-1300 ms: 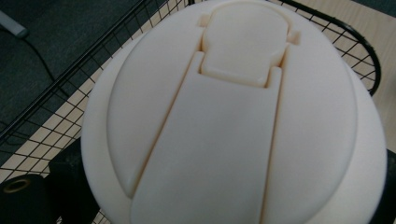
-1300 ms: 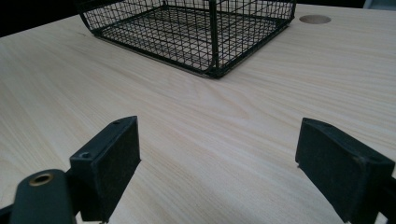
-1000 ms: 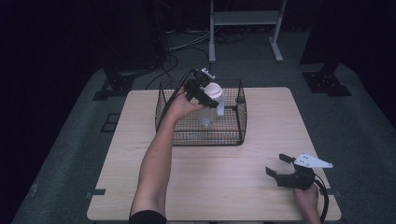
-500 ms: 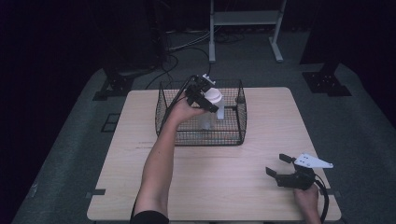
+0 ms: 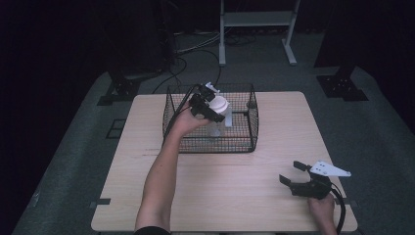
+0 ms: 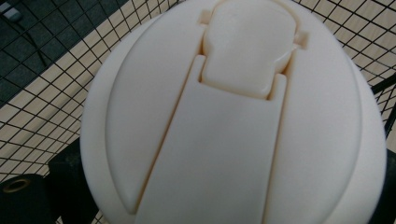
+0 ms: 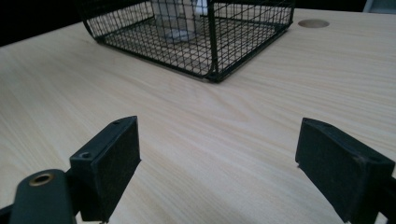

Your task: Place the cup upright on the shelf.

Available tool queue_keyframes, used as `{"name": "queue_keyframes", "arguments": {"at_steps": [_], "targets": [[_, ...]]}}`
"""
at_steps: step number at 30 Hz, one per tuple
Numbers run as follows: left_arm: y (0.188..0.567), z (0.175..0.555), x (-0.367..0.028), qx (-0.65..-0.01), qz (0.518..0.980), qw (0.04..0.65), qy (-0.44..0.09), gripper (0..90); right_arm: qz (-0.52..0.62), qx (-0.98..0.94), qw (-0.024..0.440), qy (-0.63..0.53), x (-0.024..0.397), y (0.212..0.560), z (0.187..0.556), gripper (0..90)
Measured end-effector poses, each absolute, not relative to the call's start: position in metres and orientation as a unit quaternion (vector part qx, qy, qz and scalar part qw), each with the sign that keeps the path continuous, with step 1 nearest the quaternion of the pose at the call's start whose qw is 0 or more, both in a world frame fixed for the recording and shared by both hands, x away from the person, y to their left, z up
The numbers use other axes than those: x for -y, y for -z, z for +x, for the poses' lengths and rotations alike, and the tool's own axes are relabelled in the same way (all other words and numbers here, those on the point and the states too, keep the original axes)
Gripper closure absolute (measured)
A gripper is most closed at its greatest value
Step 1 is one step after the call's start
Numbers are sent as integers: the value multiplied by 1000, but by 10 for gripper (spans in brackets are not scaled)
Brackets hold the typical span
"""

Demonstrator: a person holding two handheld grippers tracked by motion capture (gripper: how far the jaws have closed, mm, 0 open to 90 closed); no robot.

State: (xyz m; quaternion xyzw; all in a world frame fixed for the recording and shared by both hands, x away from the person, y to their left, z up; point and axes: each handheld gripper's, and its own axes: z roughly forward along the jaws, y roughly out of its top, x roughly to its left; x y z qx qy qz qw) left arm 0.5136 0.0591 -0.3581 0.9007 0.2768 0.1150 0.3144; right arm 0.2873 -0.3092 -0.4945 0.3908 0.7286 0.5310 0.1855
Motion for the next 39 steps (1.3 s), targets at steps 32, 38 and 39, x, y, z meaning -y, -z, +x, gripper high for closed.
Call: {"name": "queue_keyframes", "arguments": {"at_steps": [32, 38, 39], "targets": [[356, 513, -60, -275, 893, 338, -117, 21, 385, -742, 186, -516, 305, 495, 288, 128], [352, 511, -64, -272, 892, 342, -118, 16, 385, -743, 186, -514, 304, 495, 288, 129], [351, 511, -65, -269, 894, 340, -118, 16, 385, -744, 186, -514, 304, 495, 288, 128]]}}
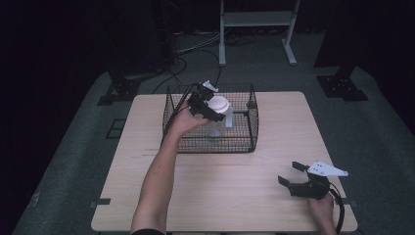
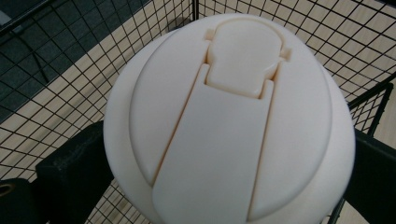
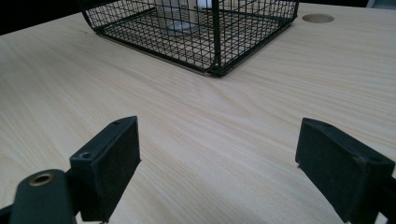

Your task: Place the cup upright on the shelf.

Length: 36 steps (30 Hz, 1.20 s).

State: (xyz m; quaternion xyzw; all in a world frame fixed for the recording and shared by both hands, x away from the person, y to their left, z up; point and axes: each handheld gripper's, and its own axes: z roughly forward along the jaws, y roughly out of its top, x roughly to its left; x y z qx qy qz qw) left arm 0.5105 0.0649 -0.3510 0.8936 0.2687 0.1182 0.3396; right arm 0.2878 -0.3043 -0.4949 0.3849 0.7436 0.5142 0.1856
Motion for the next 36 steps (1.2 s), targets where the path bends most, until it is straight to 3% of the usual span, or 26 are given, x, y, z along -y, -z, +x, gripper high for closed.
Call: {"name": "queue_keyframes", "arguments": {"at_steps": [36], "targets": [[345, 482, -109, -270, 886, 355, -129, 15, 385, -747, 190, -508, 303, 495, 287, 129]]}}
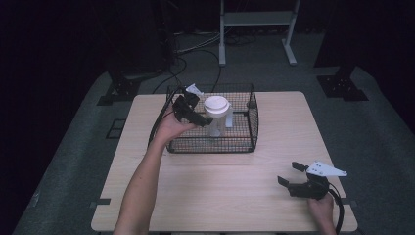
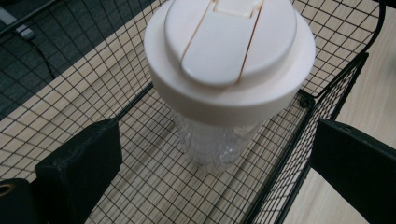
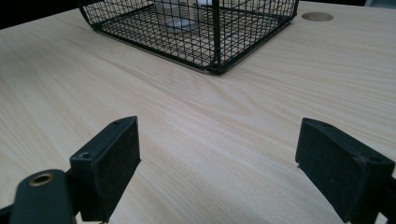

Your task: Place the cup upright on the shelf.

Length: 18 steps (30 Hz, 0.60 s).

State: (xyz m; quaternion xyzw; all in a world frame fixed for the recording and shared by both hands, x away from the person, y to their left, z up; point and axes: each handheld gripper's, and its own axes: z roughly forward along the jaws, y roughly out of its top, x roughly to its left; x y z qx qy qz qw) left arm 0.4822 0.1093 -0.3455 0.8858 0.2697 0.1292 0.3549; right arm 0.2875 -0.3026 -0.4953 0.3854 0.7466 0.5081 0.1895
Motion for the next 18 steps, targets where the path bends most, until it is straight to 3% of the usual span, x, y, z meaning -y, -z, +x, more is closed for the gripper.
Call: {"name": "queue_keyframes", "arguments": {"at_steps": [18], "targets": [[345, 454, -139, -265, 881, 369, -133, 15, 389, -751, 194, -497, 300, 496, 287, 129]]}}
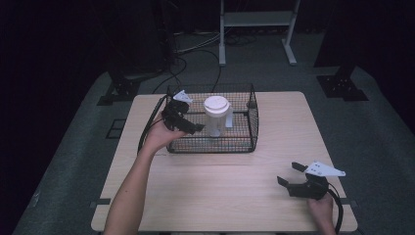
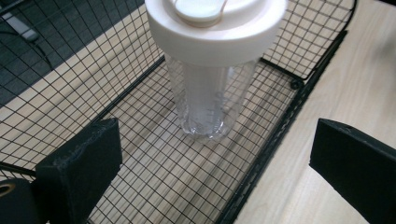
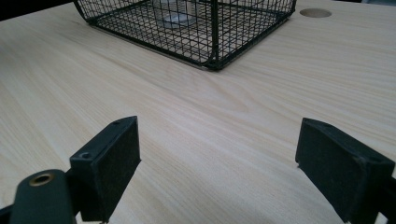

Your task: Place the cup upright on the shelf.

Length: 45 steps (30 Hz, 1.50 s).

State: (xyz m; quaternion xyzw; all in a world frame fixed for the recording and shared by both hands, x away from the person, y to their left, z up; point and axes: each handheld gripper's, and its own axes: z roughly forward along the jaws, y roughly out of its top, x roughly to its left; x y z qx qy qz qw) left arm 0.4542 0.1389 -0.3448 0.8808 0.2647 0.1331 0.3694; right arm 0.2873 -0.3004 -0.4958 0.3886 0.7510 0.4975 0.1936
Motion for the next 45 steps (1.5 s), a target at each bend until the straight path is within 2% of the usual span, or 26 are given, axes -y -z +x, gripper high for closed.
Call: {"name": "queue_keyframes", "arguments": {"at_steps": [18, 45], "targets": [[345, 417, -148, -228, 885, 381, -138, 16, 391, -752, 195, -494, 300, 496, 287, 128], [357, 389, -155, -212, 889, 383, -134, 16, 389, -754, 198, -490, 300, 496, 288, 128]]}}
